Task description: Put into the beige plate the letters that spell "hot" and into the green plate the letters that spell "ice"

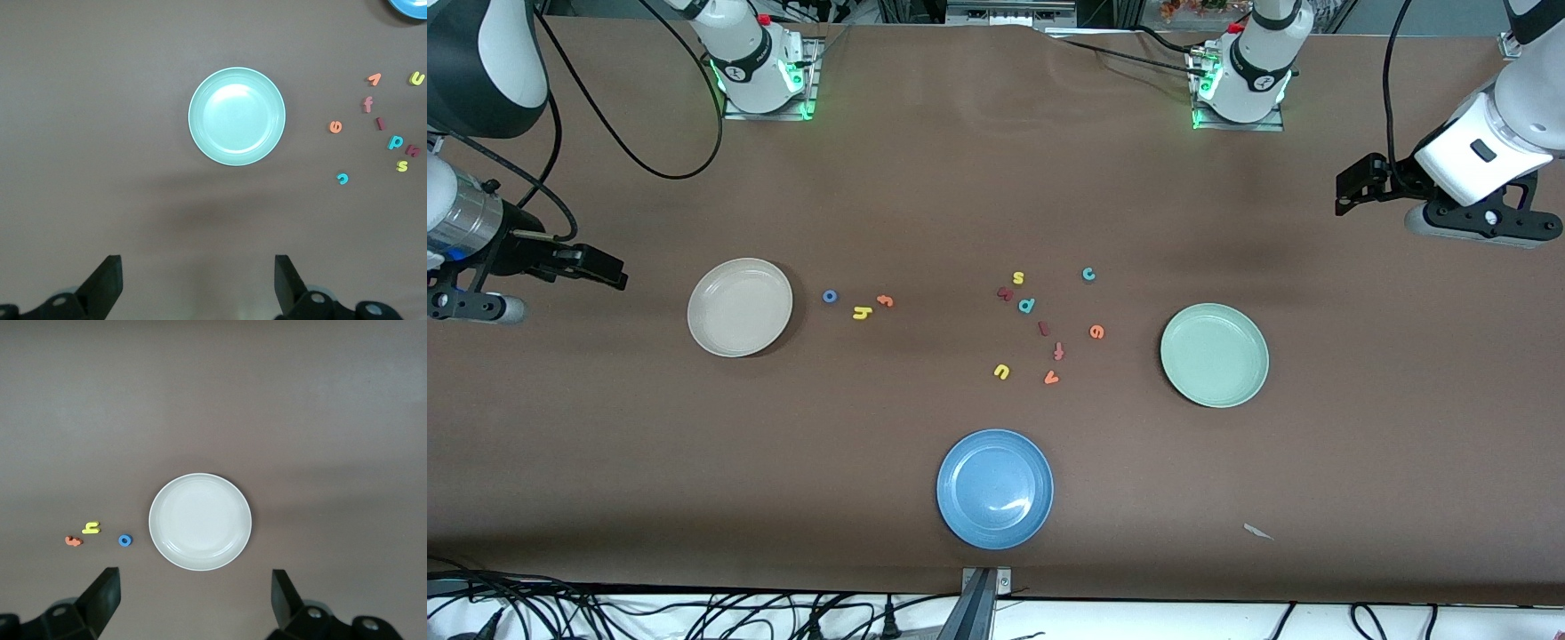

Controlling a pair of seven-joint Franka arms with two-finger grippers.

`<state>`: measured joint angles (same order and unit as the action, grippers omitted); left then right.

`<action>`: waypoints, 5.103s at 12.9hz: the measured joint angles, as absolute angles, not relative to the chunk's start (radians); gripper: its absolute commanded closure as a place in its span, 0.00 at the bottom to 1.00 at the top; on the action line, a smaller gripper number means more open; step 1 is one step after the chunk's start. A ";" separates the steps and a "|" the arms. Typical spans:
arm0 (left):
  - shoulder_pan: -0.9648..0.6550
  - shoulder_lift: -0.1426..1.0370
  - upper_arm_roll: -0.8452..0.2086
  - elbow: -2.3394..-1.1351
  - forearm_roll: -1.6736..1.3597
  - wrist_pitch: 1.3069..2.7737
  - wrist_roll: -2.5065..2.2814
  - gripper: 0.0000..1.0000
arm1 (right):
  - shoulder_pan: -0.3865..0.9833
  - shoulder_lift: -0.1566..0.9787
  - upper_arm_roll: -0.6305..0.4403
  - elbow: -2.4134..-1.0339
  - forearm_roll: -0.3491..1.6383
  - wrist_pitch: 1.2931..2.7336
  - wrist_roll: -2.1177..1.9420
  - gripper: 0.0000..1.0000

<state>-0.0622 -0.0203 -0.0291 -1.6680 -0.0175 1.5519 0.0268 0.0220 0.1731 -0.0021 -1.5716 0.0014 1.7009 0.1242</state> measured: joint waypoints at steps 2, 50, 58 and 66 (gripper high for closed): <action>-0.062 -0.020 -0.029 -1.668 -0.018 1.552 0.027 0.00 | 0.022 0.173 -0.002 -1.572 0.001 1.701 0.124 0.00; -0.061 -0.012 -0.029 -1.659 -0.018 1.547 0.027 0.00 | 0.164 0.211 0.022 -1.573 -0.025 1.704 0.217 0.01; -0.081 0.210 -0.036 -1.544 -0.021 1.566 0.027 0.00 | 0.271 0.408 0.025 -1.582 0.014 1.810 0.290 0.04; -0.265 0.369 -0.056 -1.452 -0.060 1.664 -0.076 0.00 | 0.335 0.532 0.025 -1.776 0.020 2.080 0.295 0.06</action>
<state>-0.2650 0.3688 -0.0556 -1.4518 -0.0604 1.6638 -0.0759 0.3347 0.5321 0.0253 -1.7757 0.0203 2.0797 0.2954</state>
